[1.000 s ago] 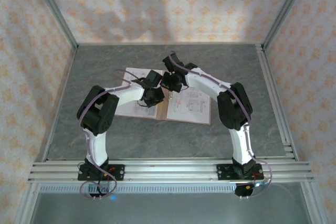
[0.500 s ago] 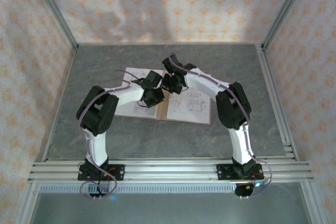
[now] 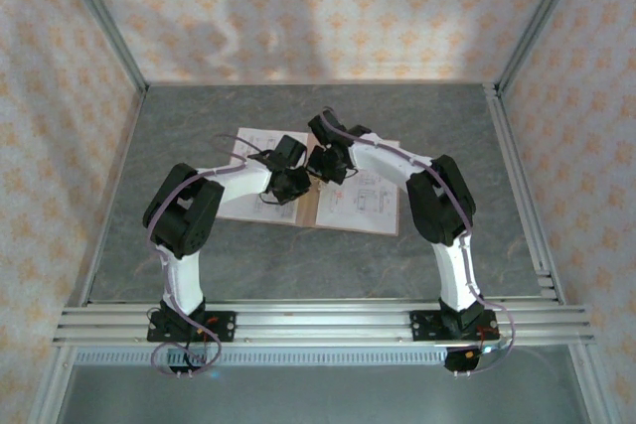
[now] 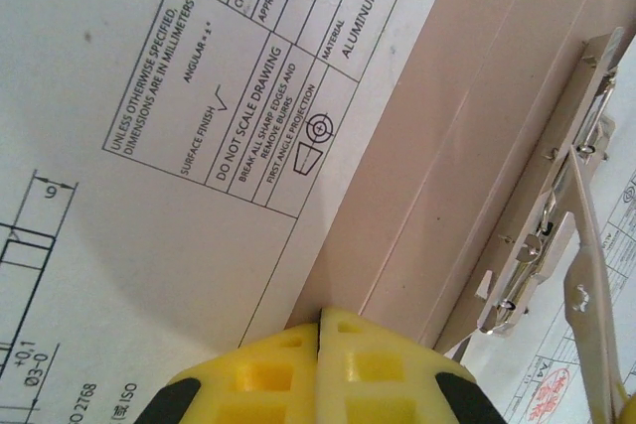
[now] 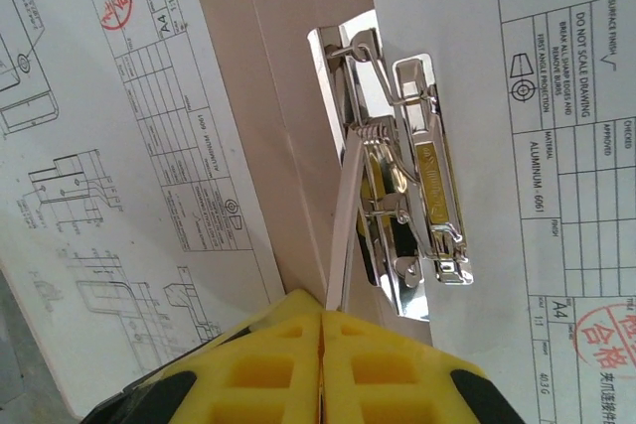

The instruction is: Put the files into the folder

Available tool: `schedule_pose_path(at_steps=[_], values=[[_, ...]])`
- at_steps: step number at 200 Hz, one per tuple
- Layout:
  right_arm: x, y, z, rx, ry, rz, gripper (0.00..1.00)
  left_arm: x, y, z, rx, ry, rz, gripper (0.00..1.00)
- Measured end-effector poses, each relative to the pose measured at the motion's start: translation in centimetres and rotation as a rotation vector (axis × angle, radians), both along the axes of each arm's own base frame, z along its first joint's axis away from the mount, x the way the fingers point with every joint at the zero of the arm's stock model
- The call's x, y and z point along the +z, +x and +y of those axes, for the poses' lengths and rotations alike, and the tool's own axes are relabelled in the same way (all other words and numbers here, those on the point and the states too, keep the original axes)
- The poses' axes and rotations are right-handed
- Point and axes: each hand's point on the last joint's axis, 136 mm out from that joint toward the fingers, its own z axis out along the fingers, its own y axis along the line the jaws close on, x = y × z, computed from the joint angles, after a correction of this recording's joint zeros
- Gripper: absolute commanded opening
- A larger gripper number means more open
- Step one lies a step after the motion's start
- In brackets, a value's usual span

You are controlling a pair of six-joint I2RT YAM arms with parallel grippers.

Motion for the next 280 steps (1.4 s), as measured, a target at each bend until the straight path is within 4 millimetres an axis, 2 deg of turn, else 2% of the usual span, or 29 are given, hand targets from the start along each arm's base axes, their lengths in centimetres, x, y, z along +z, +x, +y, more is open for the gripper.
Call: schedule_pose_path(at_steps=[18,38,50,113,135,177,246,280], values=[[-0.1,0.0,0.0,0.001,0.003,0.001,0.11,0.0,0.0,0.0,0.000,0.002,-0.001,0.00],[-0.3,-0.1,-0.1,-0.002,0.000,0.004,0.23,0.0,0.0,0.0,0.001,0.003,-0.002,0.00],[-0.4,-0.1,-0.2,0.003,-0.006,0.001,0.25,0.0,0.0,0.0,0.005,0.002,0.000,0.00],[-0.4,0.0,-0.3,0.004,-0.010,-0.003,0.25,0.0,-0.1,0.0,0.017,-0.004,0.001,0.00],[-0.4,0.0,-0.3,0.010,-0.013,-0.008,0.20,0.0,0.0,0.0,0.017,-0.004,0.001,0.00],[-0.3,0.0,-0.3,0.019,-0.021,-0.016,0.19,0.0,0.0,0.0,0.017,-0.004,0.001,0.00],[2.0,1.8,-0.8,-0.012,-0.008,-0.045,0.20,0.0,0.0,0.0,0.016,-0.004,0.000,0.00],[2.0,2.4,-1.4,-0.045,0.001,-0.043,0.23,0.0,0.0,0.0,0.016,-0.004,0.000,0.00]])
